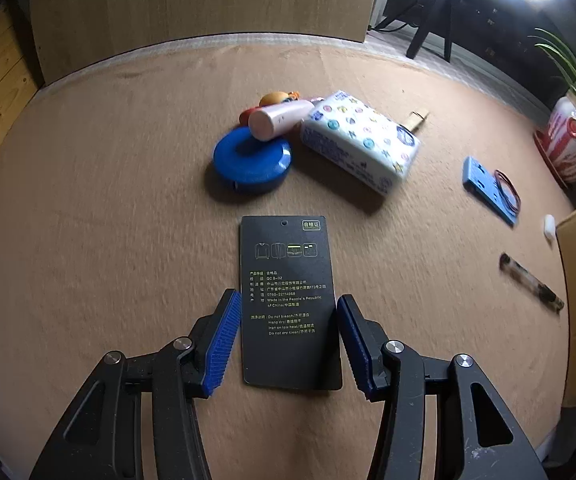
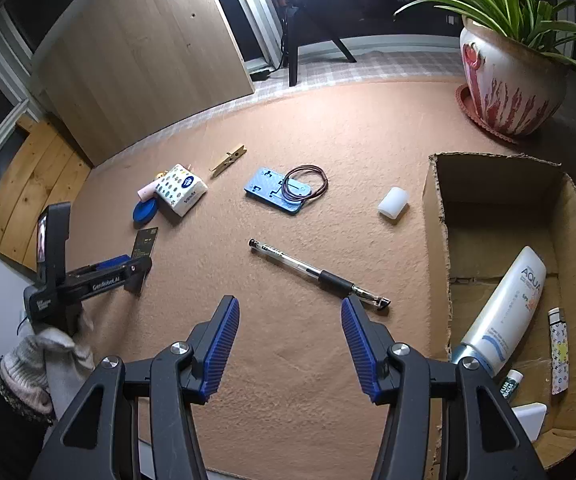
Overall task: Organize objects
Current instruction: 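Carry the black card with the left tool over the box, then open the left tool to drop the card into the box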
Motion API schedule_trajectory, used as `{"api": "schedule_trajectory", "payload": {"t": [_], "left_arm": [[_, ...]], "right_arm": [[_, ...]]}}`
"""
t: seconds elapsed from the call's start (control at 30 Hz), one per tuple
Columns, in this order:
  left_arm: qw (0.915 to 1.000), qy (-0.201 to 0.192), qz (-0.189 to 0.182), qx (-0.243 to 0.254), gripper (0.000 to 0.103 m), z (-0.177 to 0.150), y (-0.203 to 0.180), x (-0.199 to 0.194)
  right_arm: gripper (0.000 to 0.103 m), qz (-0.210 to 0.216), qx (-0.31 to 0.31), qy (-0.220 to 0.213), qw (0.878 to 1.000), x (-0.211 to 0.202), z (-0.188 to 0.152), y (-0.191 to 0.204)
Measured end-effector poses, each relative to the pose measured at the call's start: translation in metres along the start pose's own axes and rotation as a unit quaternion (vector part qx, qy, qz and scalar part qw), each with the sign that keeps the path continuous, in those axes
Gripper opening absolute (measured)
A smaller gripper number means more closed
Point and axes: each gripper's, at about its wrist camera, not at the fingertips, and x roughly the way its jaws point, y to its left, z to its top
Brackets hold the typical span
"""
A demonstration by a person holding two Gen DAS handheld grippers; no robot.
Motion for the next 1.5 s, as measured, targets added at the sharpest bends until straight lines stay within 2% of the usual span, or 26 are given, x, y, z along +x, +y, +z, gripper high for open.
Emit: {"api": "schedule_trajectory", "payload": {"t": [0.2,0.23,0.27,0.43,0.53,0.6,0.77,0.93,1.17,1.3,1.5], "left_arm": [[0.9995,0.009,-0.031,0.002,0.053,-0.019,-0.012,-0.011],[0.9993,0.01,-0.036,0.005,0.053,-0.042,-0.012,-0.016],[0.9991,0.01,-0.041,0.01,0.053,-0.052,-0.018,-0.021],[0.9971,-0.001,-0.067,0.037,0.053,-0.028,-0.05,-0.024],[0.9943,-0.013,-0.088,0.059,0.053,-0.037,-0.066,-0.047],[0.9915,-0.022,-0.103,0.078,0.053,-0.032,-0.084,-0.058],[0.9803,-0.038,-0.141,0.133,0.053,-0.02,-0.136,-0.079],[0.9636,-0.045,-0.18,0.192,0.053,-0.016,-0.2,-0.094],[0.9434,-0.042,-0.215,0.249,0.053,-0.017,-0.279,-0.097],[0.937,-0.037,-0.22,0.269,0.053,-0.017,-0.315,-0.088],[0.9325,-0.026,-0.224,0.282,0.053,-0.021,-0.35,-0.074]], "right_arm": [[0.049,0.0,-0.013,0.0,1.0,-0.001,-0.001,0.006],[0.049,-0.001,-0.014,-0.001,1.0,-0.001,-0.002,0.006],[0.049,-0.003,-0.016,-0.001,1.0,-0.002,-0.002,0.006],[0.049,-0.019,-0.016,-0.011,1.0,-0.013,-0.006,0.001],[0.049,-0.028,-0.007,-0.019,0.999,-0.023,-0.009,-0.008],[0.049,-0.036,0.002,-0.024,0.999,-0.029,-0.012,-0.015],[0.049,-0.06,0.027,-0.04,0.997,-0.049,-0.023,-0.037],[0.049,-0.098,0.05,-0.056,0.992,-0.069,-0.038,-0.062],[0.049,-0.124,0.088,-0.063,0.986,-0.088,-0.056,-0.092],[0.05,-0.135,0.099,-0.068,0.983,-0.096,-0.063,-0.103],[0.05,-0.143,0.117,-0.068,0.981,-0.102,-0.073,-0.116]]}}
